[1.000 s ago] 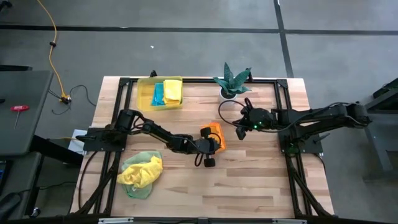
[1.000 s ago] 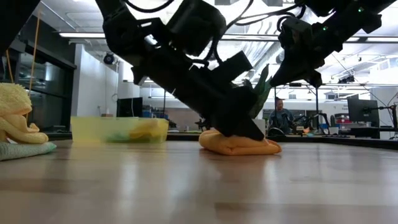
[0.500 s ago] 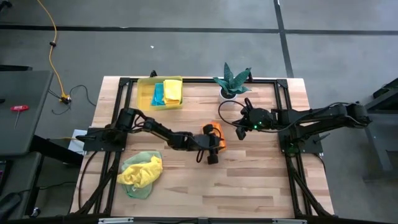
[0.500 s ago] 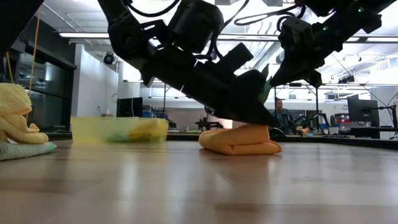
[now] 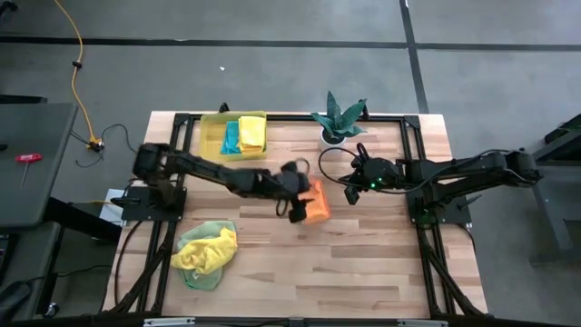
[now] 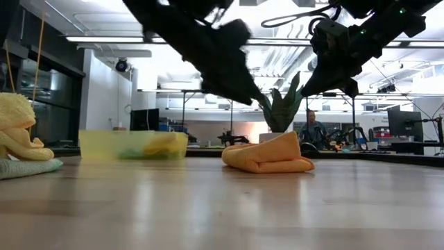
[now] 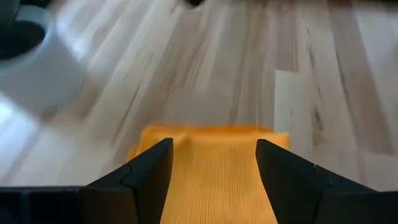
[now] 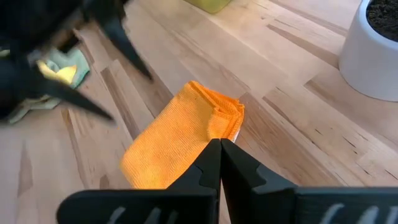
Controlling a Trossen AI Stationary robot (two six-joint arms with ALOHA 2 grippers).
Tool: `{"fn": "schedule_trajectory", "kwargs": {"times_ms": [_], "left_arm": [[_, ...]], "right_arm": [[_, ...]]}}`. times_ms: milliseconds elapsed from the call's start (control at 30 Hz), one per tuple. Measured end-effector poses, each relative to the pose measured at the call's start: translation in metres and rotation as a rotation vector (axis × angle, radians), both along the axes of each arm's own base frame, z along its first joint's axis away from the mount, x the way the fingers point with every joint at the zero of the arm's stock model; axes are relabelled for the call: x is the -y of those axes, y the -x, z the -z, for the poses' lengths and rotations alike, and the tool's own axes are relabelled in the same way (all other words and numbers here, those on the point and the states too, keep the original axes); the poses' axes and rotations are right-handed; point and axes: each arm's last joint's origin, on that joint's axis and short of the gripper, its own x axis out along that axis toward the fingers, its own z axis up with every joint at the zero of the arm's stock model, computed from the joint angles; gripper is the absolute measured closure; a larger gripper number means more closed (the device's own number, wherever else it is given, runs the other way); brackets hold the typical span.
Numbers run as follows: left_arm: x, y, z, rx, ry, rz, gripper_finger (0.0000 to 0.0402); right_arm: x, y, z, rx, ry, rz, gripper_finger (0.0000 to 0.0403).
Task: Fold microfiber towels
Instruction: Put the folded orange microfiber cloth into the bin
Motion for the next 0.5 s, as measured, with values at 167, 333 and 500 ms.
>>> {"fn": "schedule_trajectory", "kwargs": {"times_ms": [167,333,500], "left_arm": [[-0.008,0.04,-0.008,0.093,0.216,-0.163,0.0181],[0.004,0.075,0.02,0.308,0.564,-0.366,0.0181],[0.017,0.093,0.066,0.438,0.98,-0.622,0.0181]], "right_arm": [[0.0,0.0,0.0,0.0,-0.001,0.001,0.0402],[0.0,0.0,0.0,0.002,0.002,0.016,0.0402],[0.0,0.0,0.0,0.002,0.0,0.017,0.0402]]}}
